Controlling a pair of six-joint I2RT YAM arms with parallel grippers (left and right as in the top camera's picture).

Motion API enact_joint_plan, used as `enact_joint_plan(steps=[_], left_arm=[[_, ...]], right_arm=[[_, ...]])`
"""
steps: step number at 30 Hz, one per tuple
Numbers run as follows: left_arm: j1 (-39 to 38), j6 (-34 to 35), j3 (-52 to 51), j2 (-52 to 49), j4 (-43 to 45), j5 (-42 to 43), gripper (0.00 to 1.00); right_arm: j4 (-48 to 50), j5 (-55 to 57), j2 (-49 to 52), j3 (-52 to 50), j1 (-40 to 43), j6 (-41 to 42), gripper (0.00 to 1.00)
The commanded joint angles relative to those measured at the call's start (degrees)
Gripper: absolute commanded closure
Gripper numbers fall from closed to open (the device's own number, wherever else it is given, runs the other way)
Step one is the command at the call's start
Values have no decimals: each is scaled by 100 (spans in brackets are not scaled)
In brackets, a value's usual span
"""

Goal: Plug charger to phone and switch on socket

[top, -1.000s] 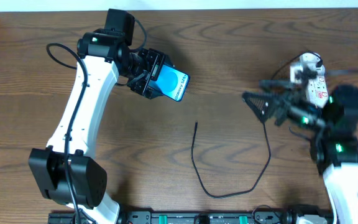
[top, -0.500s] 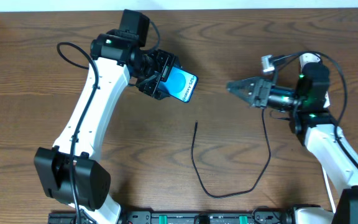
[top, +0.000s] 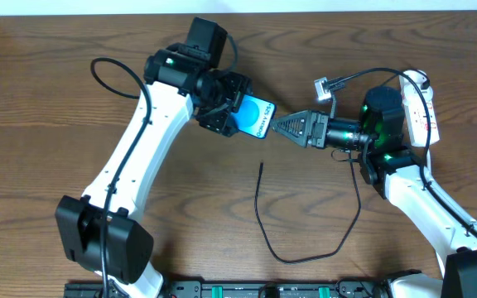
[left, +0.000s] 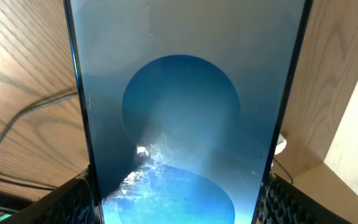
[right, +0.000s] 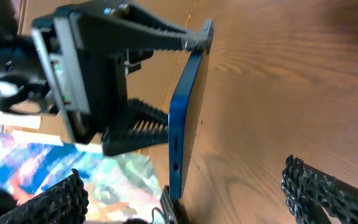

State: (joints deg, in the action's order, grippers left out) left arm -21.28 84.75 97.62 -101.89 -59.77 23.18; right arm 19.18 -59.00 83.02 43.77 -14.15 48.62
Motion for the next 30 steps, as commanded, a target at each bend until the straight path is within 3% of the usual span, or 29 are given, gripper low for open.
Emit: enact_joint_plan(steps=[1, 10, 13, 15, 17, 30], left_arm=[[-229, 267, -4, 197, 140, -76, 93], [-680, 411, -4, 197, 273, -188, 93], [-752, 411, -4, 197, 286, -245, 93], [-804, 411, -4, 197, 297, -278, 93], [-852, 409, -4, 197, 308, -302, 93], [-1209, 562, -4, 192, 468, -662, 93]], right_arm=[[7, 260, 15, 79, -74, 66, 1], [-262, 573, 15, 76, -85, 63, 2], [-354, 684, 15, 79, -85, 66, 8], [-387, 802, 15, 76, -92, 57, 24], [-442, 914, 15, 76, -96, 57, 28], [-483, 957, 15, 76, -96, -2, 28]])
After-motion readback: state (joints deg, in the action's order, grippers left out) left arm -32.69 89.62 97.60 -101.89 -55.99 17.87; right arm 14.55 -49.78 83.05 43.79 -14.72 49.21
